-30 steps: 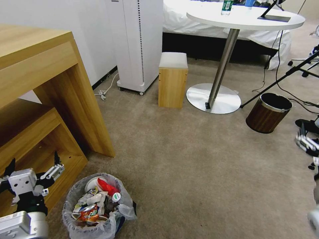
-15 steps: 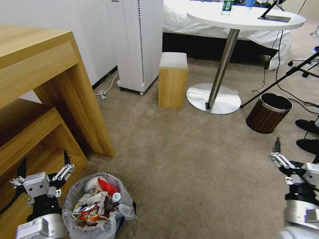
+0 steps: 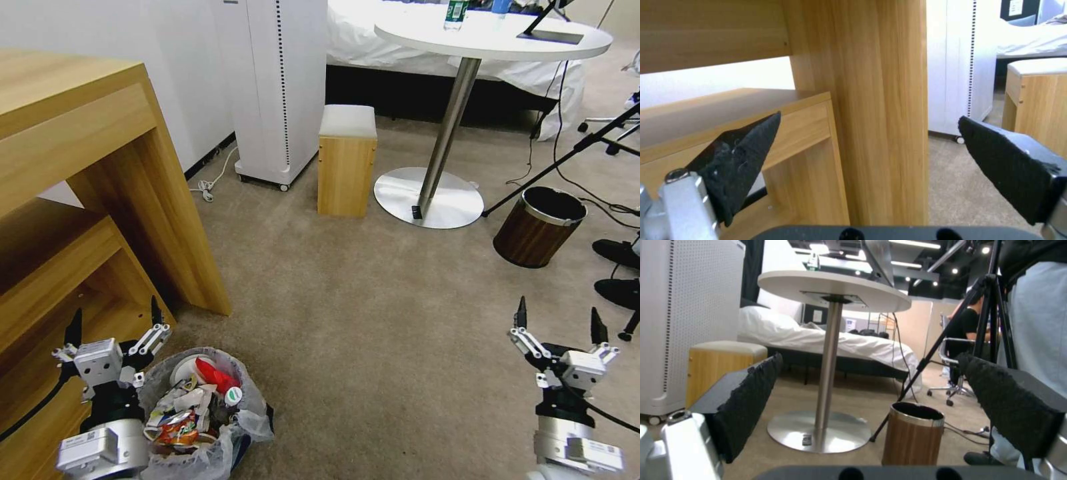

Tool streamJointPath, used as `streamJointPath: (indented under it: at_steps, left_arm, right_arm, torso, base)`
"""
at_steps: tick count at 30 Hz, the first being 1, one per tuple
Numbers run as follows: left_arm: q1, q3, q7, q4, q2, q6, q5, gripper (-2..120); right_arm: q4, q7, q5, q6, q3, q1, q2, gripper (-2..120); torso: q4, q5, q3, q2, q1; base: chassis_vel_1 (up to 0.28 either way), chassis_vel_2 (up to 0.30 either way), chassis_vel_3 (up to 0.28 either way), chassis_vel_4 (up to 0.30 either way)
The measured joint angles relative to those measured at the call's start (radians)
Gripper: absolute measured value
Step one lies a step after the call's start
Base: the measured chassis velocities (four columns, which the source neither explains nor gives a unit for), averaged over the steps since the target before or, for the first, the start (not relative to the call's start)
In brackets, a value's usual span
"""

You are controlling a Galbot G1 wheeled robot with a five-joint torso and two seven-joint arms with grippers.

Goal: Pick up the trash bin and place the garbage on the floor into it.

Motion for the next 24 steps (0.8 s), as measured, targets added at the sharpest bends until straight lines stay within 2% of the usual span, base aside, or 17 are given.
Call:
streamJointPath:
  at_steps: [24]
  left_arm:
    - [0.000, -0.001, -0.002, 0.001, 0.002, 0.000, -0.002, 100]
  right_arm:
    - [0.002, 0.000, 0.003, -0.003, 0.000, 0.001, -0.003, 100]
  torso:
    - [0.0000, 0.0000, 0.000, 0.000, 0.000]
  base:
    - [0.000, 0.000, 0.000, 0.000]
